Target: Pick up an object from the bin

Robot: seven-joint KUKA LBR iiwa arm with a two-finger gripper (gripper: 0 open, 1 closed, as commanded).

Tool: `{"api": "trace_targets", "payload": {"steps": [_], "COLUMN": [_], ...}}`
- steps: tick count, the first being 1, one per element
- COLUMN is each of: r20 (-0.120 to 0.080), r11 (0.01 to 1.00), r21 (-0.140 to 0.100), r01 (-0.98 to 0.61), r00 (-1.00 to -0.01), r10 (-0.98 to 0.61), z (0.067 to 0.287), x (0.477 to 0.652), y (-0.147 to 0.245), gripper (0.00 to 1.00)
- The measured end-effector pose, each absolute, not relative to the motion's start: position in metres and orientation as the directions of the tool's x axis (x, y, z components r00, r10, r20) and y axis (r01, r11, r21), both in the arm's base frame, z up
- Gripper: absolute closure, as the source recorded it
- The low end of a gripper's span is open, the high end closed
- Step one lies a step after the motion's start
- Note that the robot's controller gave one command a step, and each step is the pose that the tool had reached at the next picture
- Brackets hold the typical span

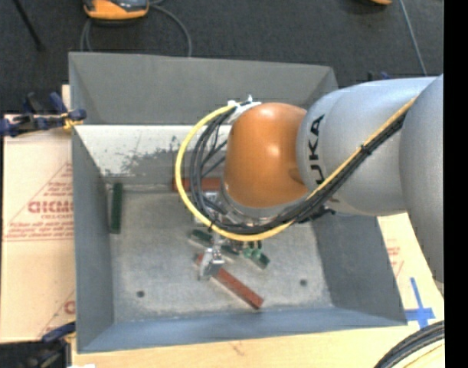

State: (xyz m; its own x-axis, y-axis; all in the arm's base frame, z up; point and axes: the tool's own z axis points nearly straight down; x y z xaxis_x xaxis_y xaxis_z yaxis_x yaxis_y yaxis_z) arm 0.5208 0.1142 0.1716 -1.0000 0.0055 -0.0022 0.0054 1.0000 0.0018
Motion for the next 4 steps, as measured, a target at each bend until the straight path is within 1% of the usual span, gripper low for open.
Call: {"api": "trace_targets", "payload": {"steps": [1, 2, 3, 4], "r20": [-0.002, -0.004, -0.004, 0.003], "r11": [1.000, 0.998, 0.999, 0.998], "r21": [0.002, 0.013, 0.013, 0.008], "r01": [0.006, -0.054, -0.053, -0.057], "r00": [-1.000, -0.999, -0.999, -0.998], "r10": [0.006, -0.054, -0.053, -0.057], "z": [0.172, 0.088, 0.088, 0.091], "x": [0.521, 0.560, 0.560, 0.554], "y": [0.114, 0.068, 0.068, 0.071], "gripper": [0.00, 1.00, 1.00, 1.00]}}
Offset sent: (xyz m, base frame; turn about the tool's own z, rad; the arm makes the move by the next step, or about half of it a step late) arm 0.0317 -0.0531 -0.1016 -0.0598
